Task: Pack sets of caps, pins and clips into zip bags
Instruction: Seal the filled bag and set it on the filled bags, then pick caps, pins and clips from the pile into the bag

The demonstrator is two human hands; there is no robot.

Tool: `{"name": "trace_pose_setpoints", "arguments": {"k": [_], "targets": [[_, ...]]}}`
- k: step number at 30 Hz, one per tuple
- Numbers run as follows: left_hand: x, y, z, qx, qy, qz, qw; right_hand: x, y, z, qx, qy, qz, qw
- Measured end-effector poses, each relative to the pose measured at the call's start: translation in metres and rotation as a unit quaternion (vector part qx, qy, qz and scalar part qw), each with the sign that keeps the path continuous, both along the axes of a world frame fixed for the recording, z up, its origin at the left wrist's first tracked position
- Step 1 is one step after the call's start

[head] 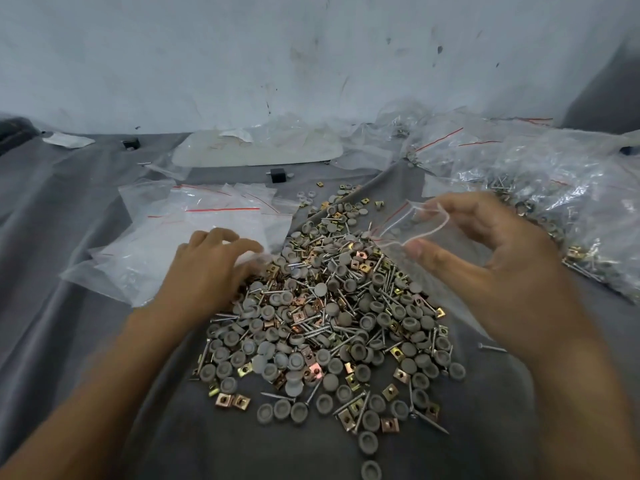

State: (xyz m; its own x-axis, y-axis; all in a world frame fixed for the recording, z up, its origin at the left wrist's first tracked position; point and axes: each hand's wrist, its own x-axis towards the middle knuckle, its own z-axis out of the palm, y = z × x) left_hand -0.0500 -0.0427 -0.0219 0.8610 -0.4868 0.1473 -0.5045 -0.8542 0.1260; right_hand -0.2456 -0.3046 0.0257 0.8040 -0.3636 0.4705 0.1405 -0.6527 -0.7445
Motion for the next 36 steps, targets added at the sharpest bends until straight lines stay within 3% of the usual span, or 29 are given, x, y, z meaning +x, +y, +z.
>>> {"name": "trace_pose_setpoints", "arguments": {"k": [4, 7, 10, 13, 15, 17, 20, 22, 29, 36], "targets": [[0.017, 0.016, -0.002, 0.004, -0.043, 0.064, 0.997, 0.007, -0.003, -0.007, -0.006, -0.009, -0.012, 1.0], [0.021, 0.02, -0.005, 0.018, -0.024, 0.117, 0.993, 0.011, -0.003, -0.013, -0.014, -0.007, -0.018, 1.0], [0.006, 0.012, 0.001, -0.055, -0.018, 0.118, 0.991, 0.014, -0.002, -0.019, -0.012, -0.001, -0.027, 1.0], [-0.021, -0.013, 0.011, -0.174, -0.083, 0.003, 0.981, 0.019, 0.0, -0.022, -0.007, -0.032, -0.046, 0.998], [-0.038, -0.039, 0.017, -0.221, -0.012, -0.107, 0.969, 0.021, 0.001, -0.023, 0.003, -0.064, -0.055, 0.996], [-0.05, -0.069, 0.015, -0.22, 0.066, -0.177, 0.957, 0.021, 0.002, -0.023, 0.012, -0.088, -0.062, 0.994], [-0.053, -0.102, 0.002, -0.121, 0.071, -0.225, 0.964, 0.022, 0.001, -0.025, 0.02, -0.089, -0.065, 0.994], [-0.051, -0.106, -0.006, -0.071, 0.077, -0.218, 0.97, 0.022, 0.0, -0.026, 0.025, -0.081, -0.062, 0.995], [-0.051, -0.062, -0.012, -0.114, 0.013, -0.204, 0.972, 0.02, 0.003, -0.027, 0.034, -0.053, -0.038, 0.997], [-0.045, -0.016, -0.012, -0.288, 0.06, -0.117, 0.949, 0.018, 0.013, -0.024, 0.022, -0.041, -0.006, 0.999]]}}
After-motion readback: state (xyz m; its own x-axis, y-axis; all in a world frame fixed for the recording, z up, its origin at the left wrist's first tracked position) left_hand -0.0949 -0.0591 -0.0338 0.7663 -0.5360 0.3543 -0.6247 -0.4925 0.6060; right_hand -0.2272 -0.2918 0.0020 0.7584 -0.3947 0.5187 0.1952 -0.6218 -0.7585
